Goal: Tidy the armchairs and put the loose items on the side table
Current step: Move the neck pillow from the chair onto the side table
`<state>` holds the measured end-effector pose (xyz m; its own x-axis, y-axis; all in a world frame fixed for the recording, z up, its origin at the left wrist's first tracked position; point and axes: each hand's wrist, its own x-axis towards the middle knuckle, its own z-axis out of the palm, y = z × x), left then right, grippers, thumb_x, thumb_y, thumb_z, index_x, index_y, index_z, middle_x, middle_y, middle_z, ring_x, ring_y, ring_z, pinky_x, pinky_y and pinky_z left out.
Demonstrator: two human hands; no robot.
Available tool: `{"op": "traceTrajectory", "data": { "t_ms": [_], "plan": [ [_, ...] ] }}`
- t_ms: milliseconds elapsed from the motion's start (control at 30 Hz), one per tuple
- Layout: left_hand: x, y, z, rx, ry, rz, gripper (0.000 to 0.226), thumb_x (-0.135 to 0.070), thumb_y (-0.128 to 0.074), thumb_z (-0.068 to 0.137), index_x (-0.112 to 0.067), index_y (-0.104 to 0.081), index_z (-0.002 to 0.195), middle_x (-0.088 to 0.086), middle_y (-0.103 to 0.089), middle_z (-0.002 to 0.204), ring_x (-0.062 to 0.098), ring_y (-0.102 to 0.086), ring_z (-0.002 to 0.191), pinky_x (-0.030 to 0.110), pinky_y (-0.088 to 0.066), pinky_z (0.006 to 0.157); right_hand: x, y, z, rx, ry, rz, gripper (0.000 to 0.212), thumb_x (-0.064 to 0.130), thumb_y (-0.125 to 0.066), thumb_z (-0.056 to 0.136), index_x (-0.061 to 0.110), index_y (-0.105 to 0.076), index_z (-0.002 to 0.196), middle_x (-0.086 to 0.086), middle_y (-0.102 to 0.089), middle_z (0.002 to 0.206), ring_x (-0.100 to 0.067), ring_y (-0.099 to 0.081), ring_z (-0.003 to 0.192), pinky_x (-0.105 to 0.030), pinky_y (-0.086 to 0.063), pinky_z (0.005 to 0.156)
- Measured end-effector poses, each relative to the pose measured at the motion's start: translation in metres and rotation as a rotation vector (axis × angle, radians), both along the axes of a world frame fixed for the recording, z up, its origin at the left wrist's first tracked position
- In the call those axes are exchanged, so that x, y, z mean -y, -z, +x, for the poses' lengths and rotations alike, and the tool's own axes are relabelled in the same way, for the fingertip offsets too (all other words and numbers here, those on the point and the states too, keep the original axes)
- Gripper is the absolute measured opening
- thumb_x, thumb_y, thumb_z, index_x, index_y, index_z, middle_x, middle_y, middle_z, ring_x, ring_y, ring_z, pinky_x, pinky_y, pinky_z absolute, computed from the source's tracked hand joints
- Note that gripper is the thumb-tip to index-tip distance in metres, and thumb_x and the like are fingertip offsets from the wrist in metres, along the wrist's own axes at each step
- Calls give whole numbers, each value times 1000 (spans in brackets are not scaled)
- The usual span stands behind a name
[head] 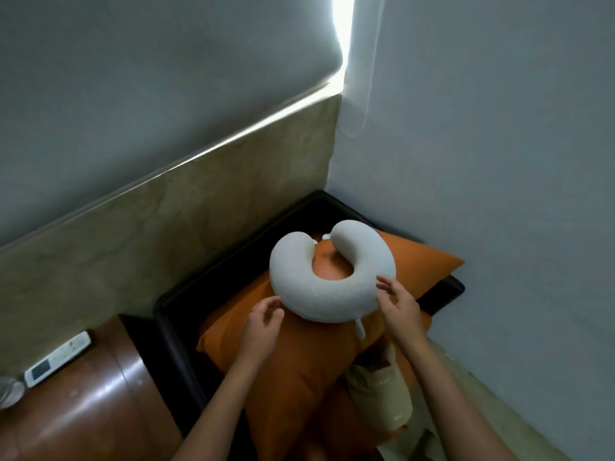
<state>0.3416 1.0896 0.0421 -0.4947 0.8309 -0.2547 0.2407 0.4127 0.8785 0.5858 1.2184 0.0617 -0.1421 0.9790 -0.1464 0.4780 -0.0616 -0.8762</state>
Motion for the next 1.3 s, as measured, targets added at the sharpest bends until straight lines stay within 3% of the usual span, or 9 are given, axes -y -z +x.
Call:
{"op": "traceTrajectory", "data": {
  "t_ms": [100,233,400,500,733,967,1200,1300],
  "plan": [
    [-47,-7,-5,-49,-31,32,33,-26,-55,100,-24,-55,133,2,-50,140,16,-49,126,27,-44,95,-47,2,0,41,-23,34,38,15,-58,96,23,-61,133,4,-64,124,-19,-55,122,-41,-47,102],
    [-97,-7,-4,-94,-138,-25,51,-34,-57,98,-21,-44,146,4,-31,155,18,-39,134,25,-38,93,-116,16,-10,278,-42,224,42,23,-61,91,22,-60,133,-1,-60,135,-23,-46,129,-45,-37,111],
    [-134,10,-8,-60,-163,-217,86,-54,-66,87,-32,-19,156,6,-4,165,33,-18,149,48,-34,112,-170,40,-26,380,-225,-26,79,60,-61,85,40,-29,153,3,-29,161,-28,-20,150,-56,-30,117],
    [-145,24,-3,-10,-165,-285,98,-58,-69,83,-39,-8,157,4,4,166,32,-9,152,54,-26,115,-178,50,-31,375,-343,-134,85,57,-64,85,43,-18,156,5,-13,167,-28,-15,152,-55,-30,116],
    [-141,41,19,-25,-257,-252,102,-44,-76,81,-42,-7,156,-1,-8,164,30,-24,146,50,-37,111,-169,55,-20,336,-352,-184,92,59,-66,83,49,-9,155,9,4,167,-32,-13,151,-56,-34,111],
    [-106,22,43,-87,-402,-212,95,-28,-76,80,-35,-20,156,-1,-21,161,23,-29,143,39,-35,110,-145,47,-23,324,-439,-163,92,47,-69,84,49,-11,155,9,-1,167,-33,-20,147,-53,-39,106],
    [5,8,35,-111,-489,-222,96,-34,-73,80,-41,-15,156,-6,-14,163,23,-30,144,40,-39,107,-55,50,-52,283,-558,-63,90,47,-70,84,46,-15,155,9,-7,166,-36,-24,145,-56,-38,106],
    [65,6,26,-104,-534,-209,98,-40,-72,76,-46,-13,155,-10,-12,163,25,-27,145,48,-38,111,-4,48,-70,257,-626,-24,91,48,-71,83,46,-15,155,10,-7,166,-36,-26,143,-57,-42,105]
  ]
}}
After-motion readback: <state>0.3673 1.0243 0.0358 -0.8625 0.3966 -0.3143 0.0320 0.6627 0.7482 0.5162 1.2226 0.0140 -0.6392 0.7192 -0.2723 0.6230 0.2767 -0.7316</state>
